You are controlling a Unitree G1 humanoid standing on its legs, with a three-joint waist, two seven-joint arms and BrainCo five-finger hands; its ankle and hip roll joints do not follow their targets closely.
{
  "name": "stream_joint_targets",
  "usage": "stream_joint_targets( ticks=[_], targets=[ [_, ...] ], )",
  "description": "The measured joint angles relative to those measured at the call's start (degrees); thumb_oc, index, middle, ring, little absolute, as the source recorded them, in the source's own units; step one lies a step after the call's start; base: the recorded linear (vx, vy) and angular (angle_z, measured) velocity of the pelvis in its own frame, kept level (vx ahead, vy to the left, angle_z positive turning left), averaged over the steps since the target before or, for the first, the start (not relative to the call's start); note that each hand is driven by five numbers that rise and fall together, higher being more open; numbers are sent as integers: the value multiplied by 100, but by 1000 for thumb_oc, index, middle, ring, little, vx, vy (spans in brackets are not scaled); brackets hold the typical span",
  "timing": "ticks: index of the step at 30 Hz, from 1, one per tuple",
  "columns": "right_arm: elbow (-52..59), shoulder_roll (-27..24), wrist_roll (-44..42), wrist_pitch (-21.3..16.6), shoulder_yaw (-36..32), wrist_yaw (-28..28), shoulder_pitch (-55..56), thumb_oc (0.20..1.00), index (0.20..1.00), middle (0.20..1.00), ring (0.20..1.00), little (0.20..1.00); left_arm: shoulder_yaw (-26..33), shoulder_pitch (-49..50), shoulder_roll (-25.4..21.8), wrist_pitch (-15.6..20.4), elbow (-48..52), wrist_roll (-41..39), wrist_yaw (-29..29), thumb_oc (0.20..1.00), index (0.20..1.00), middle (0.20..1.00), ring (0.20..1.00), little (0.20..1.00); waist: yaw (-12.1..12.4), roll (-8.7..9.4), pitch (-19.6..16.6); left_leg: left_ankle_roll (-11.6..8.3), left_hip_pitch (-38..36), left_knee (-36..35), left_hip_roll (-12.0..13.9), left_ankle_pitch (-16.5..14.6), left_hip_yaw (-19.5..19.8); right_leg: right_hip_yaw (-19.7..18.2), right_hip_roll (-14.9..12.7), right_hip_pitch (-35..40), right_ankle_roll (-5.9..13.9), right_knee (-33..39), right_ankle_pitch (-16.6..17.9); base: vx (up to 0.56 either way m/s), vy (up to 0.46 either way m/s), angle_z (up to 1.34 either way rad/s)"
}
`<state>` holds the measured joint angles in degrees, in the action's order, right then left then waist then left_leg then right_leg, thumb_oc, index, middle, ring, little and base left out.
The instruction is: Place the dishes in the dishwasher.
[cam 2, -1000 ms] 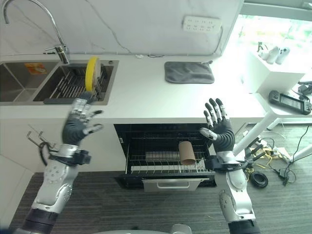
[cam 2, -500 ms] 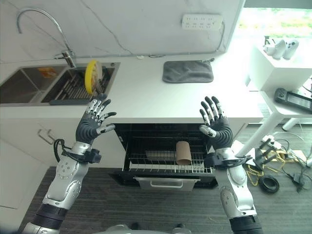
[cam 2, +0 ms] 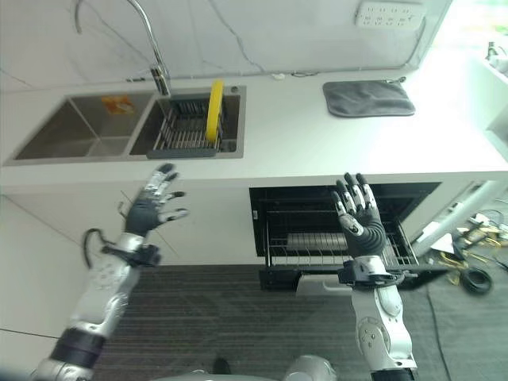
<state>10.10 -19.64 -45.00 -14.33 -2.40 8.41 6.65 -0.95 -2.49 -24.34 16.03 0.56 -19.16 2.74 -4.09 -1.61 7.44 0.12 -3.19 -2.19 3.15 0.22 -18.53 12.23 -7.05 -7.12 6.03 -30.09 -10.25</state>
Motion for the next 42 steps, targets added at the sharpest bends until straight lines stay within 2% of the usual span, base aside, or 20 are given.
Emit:
stream_joint_targets(
  ticks=[1, 3, 6, 7, 9, 10, 12, 13, 15, 18, 20, 22, 23, 25, 28, 30, 32, 35, 40, 42],
  targets=[
    [0, 0, 0, -7, -39, 23, -24, 1000, 1000, 1000, 1000, 1000, 107, 39, -27, 1, 62, -1, -6, 1000, 1000, 1000, 1000, 1000, 50, 118, -13, 16, -57, -12, -109, -17, -105, 312, 372, 19, -73, -63, -156, -23, 100, -14],
    [-4, -1, 0, -12, -22, 122, -169, 1000, 1000, 1000, 1000, 1000, 93, 66, -89, 16, 184, -1, -20, 1000, 1000, 1000, 1000, 1000, 173, 282, -31, 73, -96, -82, -363, -51, -228, 629, 623, 48, -288, 191, -317, -3, -4, -27],
    [-107, -13, -9, -120, 126, 186, -386, 1000, 1000, 1000, 1000, 1000, -305, 40, -17, -10, 344, 1, 21, 1000, 1000, 1000, 1000, 1000, 151, 292, -56, 105, 103, 2, -716, -72, -18, 157, 702, 451, -875, 1510, -373, 29, -37, 16],
    [-174, -14, -10, -121, 202, 181, -446, 1000, 1000, 1000, 1000, 1000, -357, 39, 9, -17, 343, 8, 54, 1000, 1000, 1000, 1000, 1000, 180, 245, -54, 105, 139, 108, -716, -72, 146, 159, 710, 524, -886, 1657, -279, 38, -38, 6],
    [-180, -52, -5, -182, 213, 181, -511, 1000, 1000, 1000, 1000, 1000, -346, 79, -8, -16, 350, 7, 65, 1000, 1000, 1000, 1000, 1000, 328, 268, -57, 59, 554, 1060, -788, -74, 555, 59, 549, 593, -1026, 1754, -270, 35, -12, -5],
    [-182, -236, -7, -224, 166, 168, -521, 1000, 1000, 1000, 1000, 1000, -319, 98, -3, -14, 354, 3, 88, 1000, 1000, 1000, 1000, 1000, 348, 257, -52, -155, 1138, 2091, -821, 69, 567, 28, 360, 601, -1098, 1813, -148, 118, 114, -6],
    [-243, -214, -1, -293, 125, 157, -517, 1000, 1000, 1000, 1000, 1000, -292, 77, 23, -11, 348, 1, 156, 1000, 1000, 1000, 1000, 1000, 250, 238, -30, -289, 2022, 3756, -459, -12, 746, 25, 381, 726, -947, 1953, 38, 194, 232, -20],
    [-336, -69, 9, -289, 186, 88, -523, 1000, 1000, 1000, 1000, 1000, -301, 53, 86, -10, 365, 2, 193, 1000, 1000, 1000, 1000, 1000, 245, 222, -33, -313, 1895, 3342, 77, -143, 1106, -100, 551, 871, -912, 2022, 49, 283, 369, -50],
    [-296, -214, 253, -283, 94, 41, -495, 1000, 1000, 1000, 1000, 1000, -354, -55, 105, -15, 209, 3, 209, 1000, 1000, 1000, 1000, 1000, 8, 146, -47, -504, 1404, 1426, 659, -17, 1900, -346, 616, 902, -837, 1997, 31, 424, 569, -59],
    [-279, -559, 267, -239, -22, 28, -357, 1000, 1000, 1000, 1000, 1000, -363, -77, 127, -25, -76, 21, 206, 1000, 1000, 1000, 1000, 1000, -43, 56, -48, -575, 1035, 103, 983, 37, 2056, -562, 495, 984, -618, 1950, -73, 340, 461, -40],
    [-263, -543, 221, -234, -146, -2, -265, 1000, 1000, 1000, 1000, 1000, -363, -60, 129, -24, -105, 20, 209, 1000, 1000, 1000, 1000, 1000, -108, 52, -46, -530, 1008, 177, 862, 75, 1658, -561, 238, 1232, -426, 1996, -183, 281, 351, -1],
    [-216, -647, 229, -238, -93, 17, -262, 1000, 1000, 1000, 1000, 1000, -352, -35, 124, -13, -89, 16, 209, 1000, 1000, 1000, 1000, 1000, -69, -214, -85, -480, 850, 291, 568, 283, 1789, -712, 40, 1375, -85, 1972, -382, 335, 433, -34],
    [-230, -536, 209, -216, 56, 21, -273, 1000, 1000, 1000, 1000, 1000, -343, 26, 118, -26, -111, 16, 195, 1000, 1000, 1000, 1000, 1000, 100, -133, -103, -510, 749, 385, 258, 380, 1771, -887, -264, 1412, 0, 1914, -430, 245, 332, -73],
    [-230, -344, 118, -196, 213, 66, -303, 1000, 1000, 1000, 1000, 1000, -423, -12, 77, -53, -141, 35, 261, 1000, 1000, 1000, 1000, 1000, 164, 75, -95, -228, 610, 387, -278, 315, 1617, -910, -818, 1483, 87, 1814, -311, 195, 246, -30],
    [-224, -1, 110, -157, 266, 63, -359, 1000, 1000, 1000, 1000, 1000, -425, -32, -63, -227, -37, 127, 390, 1000, 1000, 1000, 1000, 1000, 250, 152, -76, 25, 567, 365, -455, 233, 1556, -784, -1045, 1123, 100, 1200, 88, 148, 163, 4],
    [-172, 90, 114, -98, 429, 82, -395, 1000, 1000, 1000, 1000, 1000, -313, 54, -261, -315, -41, 188, 389, 1000, 1000, 1000, 1000, 1000, 366, 140, -29, 226, 342, 283, -401, 104, 1406, -677, -964, 593, 203, 323, 152, 120, 60, -36],
    [-48, 187, 117, -35, 486, 123, -377, 1000, 1000, 1000, 1000, 1000, -132, 176, -293, -449, -81, 187, 363, 1000, 1000, 1000, 1000, 1000, 464, 100, 39, 241, -143, -26, -332, 77, 1002, -13, -912, 136, 209, -331, 157, 40, -74, -79],
    [-64, 182, 118, 12, 642, 113, -440, 1000, 1000, 1000, 1000, 1000, 66, 464, -382, -470, 163, 188, 358, 1000, 1000, 1000, 1000, 1000, 498, 173, 22, 223, -300, -254, -281, 39, 531, 760, -685, -68, 100, 504, 229, -12, -167, -76],
    [-196, 141, 121, 16, 637, 53, -436, 1000, 1000, 1000, 1000, 1000, -210, 377, -349, -486, 118, 200, 372, 1000, 1000, 1000, 1000, 1000, 405, 277, -21, 103, -202, -88, -246, -37, 520, 215, -298, 490, -31, 1757, 330, 50, -244, -20],
    [-335, 38, 123, 101, 632, -20, -461, 1000, 1000, 1000, 1000, 1000, -364, 362, -64, -483, 145, 200, 195, 1000, 1000, 1000, 1000, 1000, 448, 114, -18, 47, -199, 263, 125, -58, 588, 80, 172, 873, -249, 2450, 587, 34, -308, -41]
  ],
)
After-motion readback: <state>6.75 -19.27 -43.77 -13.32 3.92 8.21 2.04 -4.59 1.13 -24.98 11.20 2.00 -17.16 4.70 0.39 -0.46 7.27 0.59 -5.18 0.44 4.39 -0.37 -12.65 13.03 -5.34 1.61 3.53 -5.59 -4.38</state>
